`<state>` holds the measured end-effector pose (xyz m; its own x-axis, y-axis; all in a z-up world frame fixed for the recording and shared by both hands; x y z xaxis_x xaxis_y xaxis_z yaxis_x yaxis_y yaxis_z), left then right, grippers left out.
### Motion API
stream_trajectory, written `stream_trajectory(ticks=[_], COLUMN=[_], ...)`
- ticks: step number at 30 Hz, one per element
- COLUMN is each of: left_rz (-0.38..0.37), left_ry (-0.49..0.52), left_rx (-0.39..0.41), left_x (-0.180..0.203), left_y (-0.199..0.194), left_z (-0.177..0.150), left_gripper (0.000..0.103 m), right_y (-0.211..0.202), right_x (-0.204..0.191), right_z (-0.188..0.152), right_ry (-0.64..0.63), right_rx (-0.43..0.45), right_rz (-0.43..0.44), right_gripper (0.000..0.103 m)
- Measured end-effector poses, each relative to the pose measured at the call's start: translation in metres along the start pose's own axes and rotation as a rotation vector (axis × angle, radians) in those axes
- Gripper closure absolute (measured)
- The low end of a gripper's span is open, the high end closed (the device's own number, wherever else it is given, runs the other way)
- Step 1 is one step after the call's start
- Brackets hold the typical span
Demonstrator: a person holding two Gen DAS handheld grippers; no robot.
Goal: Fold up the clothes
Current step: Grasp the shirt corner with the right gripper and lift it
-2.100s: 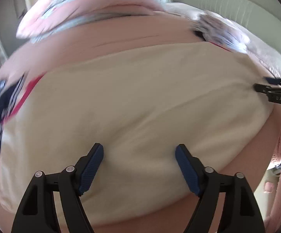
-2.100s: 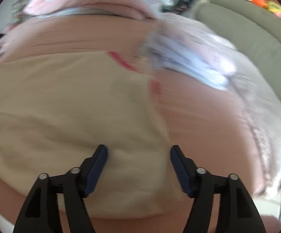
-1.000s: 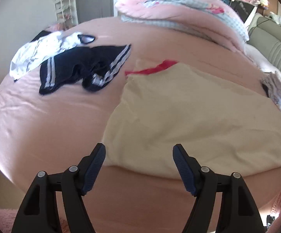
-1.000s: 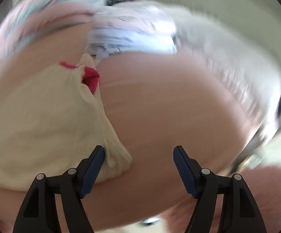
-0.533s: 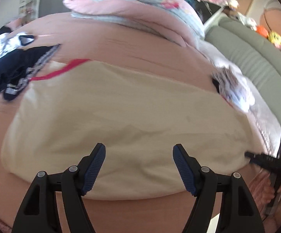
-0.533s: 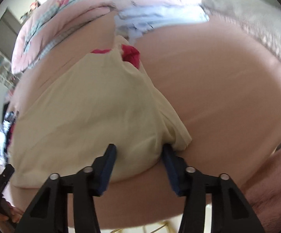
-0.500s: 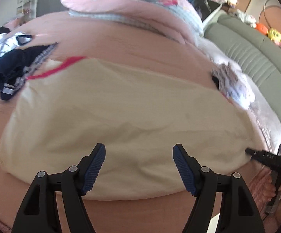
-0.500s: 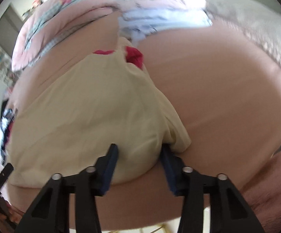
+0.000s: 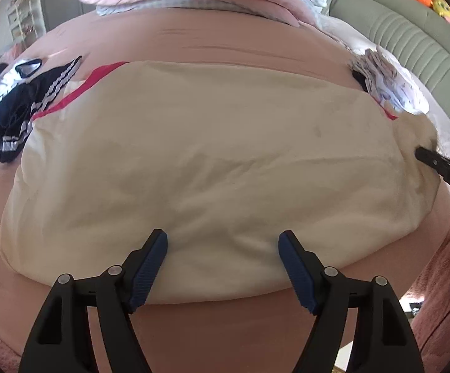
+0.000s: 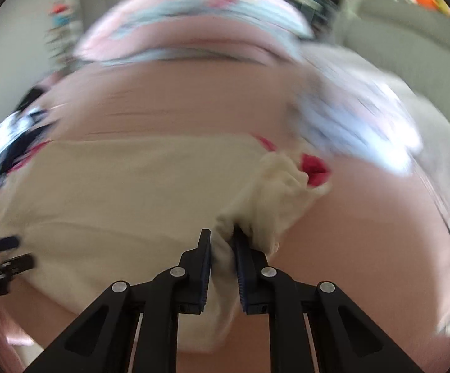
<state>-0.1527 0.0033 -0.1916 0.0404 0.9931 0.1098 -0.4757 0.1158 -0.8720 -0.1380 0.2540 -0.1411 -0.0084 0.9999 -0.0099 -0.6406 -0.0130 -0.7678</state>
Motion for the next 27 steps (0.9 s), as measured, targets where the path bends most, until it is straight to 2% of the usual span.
stream_trajectory(ticks=[2,5,7,8,10,11,12,13,14,15,16,18,21,23,27], left_rz=[0.012,0.022,0.019,0.013,-0.039,-0.067,-0.105,-0.145,-0.194,-0.246,-0.28,-0.329,-0.419,-0.445,-0.54], left_ry=[0.016,0.029,0.015,0.009,0.006,0.004,0.012,0.02,0.033,0.056,0.081,0.102,0.096,0.094,0.053], left_rx=[0.001,0.004,0.011,0.018,0.043,0.056,0.071,0.086,0.093,0.096,0.103,0.112,0.097,0.102,0.095], left_x=[0.001,0.001,-0.001,-0.002,0.003,0.005,0.013,0.021,0.031,0.042,0.055,0.075,0.103,0.121,0.145], left_y=[0.001,0.003,0.003,0.002,-0.002,-0.004,-0.006,-0.009,-0.009,-0.009,-0.009,-0.005,0.008,0.017,0.032], left_z=[0.0,0.001,0.004,0.005,0.008,0.01,0.013,0.017,0.023,0.03,0.037,0.051,0.073,0.084,0.099], left_gripper=[0.03,0.03,0.03,0.03,0.03,0.03,0.03,0.03,0.03,0.03,0.03,0.03,0.03,0.03,0.03], right_y=[0.003,0.02,0.026,0.015,-0.016,-0.032,-0.047,-0.057,-0.066,-0.066,-0.065,-0.03,0.016,0.033,0.048], right_x=[-0.037,-0.076,-0.083,-0.081,-0.063,-0.048,-0.031,-0.008,0.015,0.036,0.057,0.097,0.126,0.132,0.141], right_z=[-0.001,-0.022,-0.04,-0.042,-0.039,-0.036,-0.033,-0.032,-0.031,-0.032,-0.032,-0.026,-0.016,-0.015,-0.027], right_ry=[-0.105,-0.194,-0.238,-0.237,-0.195,-0.155,-0.109,-0.022,0.065,0.16,0.252,0.373,0.367,0.349,0.449], right_rx=[0.005,-0.117,-0.153,-0.122,-0.047,0.012,0.069,0.117,0.158,0.155,0.144,-0.02,-0.157,-0.187,-0.209], right_rz=[0.092,0.261,0.24,0.243,0.294,0.288,0.276,0.232,0.188,0.137,0.088,0.033,0.023,0.06,0.154], right_gripper=[0.089,0.09,0.09,0.09,0.089,0.088,0.079,0.068,0.065,0.064,0.064,0.064,0.064,0.064,0.064])
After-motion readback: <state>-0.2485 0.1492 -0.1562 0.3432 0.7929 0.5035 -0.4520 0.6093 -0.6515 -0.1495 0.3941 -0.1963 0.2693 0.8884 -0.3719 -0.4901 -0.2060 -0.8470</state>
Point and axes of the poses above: each gripper's, at about its wrist camera, not at the fingertips, and y roughly the way its jaws point, x to its right, z to its top, the point moved 1 cm from there along y, roughly the way its jaws point, and after that the axes turned 2 degrees about y, right-handed, at the moved point
